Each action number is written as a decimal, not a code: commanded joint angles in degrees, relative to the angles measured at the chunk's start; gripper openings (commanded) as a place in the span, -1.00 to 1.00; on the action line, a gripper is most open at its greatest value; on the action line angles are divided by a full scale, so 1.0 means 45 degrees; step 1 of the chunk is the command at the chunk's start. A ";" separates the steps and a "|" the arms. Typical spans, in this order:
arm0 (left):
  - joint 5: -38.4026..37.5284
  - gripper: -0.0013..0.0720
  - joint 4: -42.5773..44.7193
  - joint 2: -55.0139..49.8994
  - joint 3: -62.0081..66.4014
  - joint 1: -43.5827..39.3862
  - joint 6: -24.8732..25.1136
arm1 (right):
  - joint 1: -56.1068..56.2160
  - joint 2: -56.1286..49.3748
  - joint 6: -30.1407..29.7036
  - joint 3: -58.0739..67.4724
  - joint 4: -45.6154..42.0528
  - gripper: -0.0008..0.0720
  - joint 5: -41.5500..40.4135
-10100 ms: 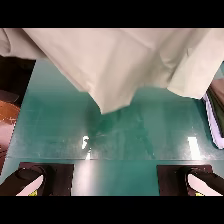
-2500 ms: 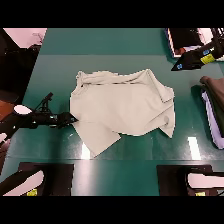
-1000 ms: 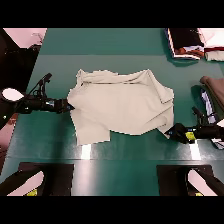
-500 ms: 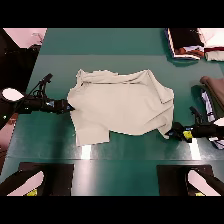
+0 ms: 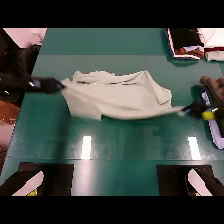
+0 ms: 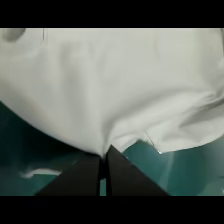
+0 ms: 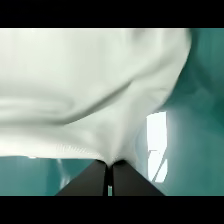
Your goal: Fold the shirts.
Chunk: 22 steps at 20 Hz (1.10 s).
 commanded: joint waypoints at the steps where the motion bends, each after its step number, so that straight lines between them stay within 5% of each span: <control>1: -0.0044 -0.90 0.0131 0.0753 0.4095 0.0010 -0.0131 | -0.0923 0.0971 0.0126 0.4464 -0.0005 -0.93 -0.0068; 10: 0.0306 -0.90 0.0024 0.1360 1.2998 0.0010 -0.0714 | -0.2521 -0.0282 0.0136 1.4022 0.0000 -0.93 0.0593; 16: 0.0136 -0.90 -0.0228 0.2006 1.2866 0.0010 -0.1418 | -0.2803 -0.1239 0.0719 1.6402 0.0000 -0.93 0.2074; 22: -0.0151 -0.90 0.0471 0.0369 0.7883 0.0010 -0.1608 | -0.0549 -0.3317 0.0942 1.3381 -0.0253 -0.93 0.2671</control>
